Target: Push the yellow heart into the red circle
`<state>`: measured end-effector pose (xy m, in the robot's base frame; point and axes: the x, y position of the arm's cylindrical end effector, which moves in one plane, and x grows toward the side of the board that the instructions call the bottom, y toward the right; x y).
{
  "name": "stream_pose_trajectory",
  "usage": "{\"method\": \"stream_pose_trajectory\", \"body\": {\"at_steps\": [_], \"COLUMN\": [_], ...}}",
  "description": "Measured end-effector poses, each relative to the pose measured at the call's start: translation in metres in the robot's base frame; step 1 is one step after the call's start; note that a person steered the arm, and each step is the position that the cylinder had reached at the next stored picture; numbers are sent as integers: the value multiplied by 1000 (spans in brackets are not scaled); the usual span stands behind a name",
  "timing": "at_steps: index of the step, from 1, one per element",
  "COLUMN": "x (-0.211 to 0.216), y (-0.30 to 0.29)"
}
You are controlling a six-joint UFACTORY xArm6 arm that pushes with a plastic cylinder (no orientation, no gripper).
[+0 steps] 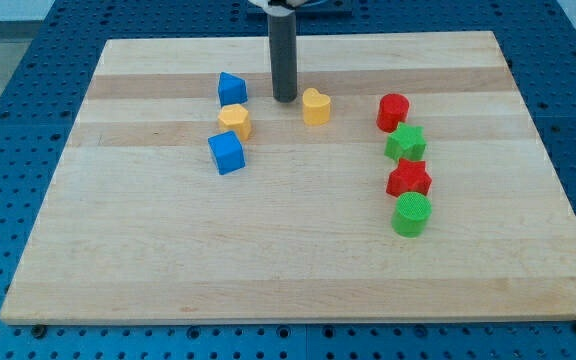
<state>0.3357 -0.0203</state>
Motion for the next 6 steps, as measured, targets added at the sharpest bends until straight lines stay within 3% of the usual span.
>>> {"method": "stream_pose_trajectory", "body": {"at_steps": [2,4,6], "x": [7,6,6], "y": [10,71,87]}}
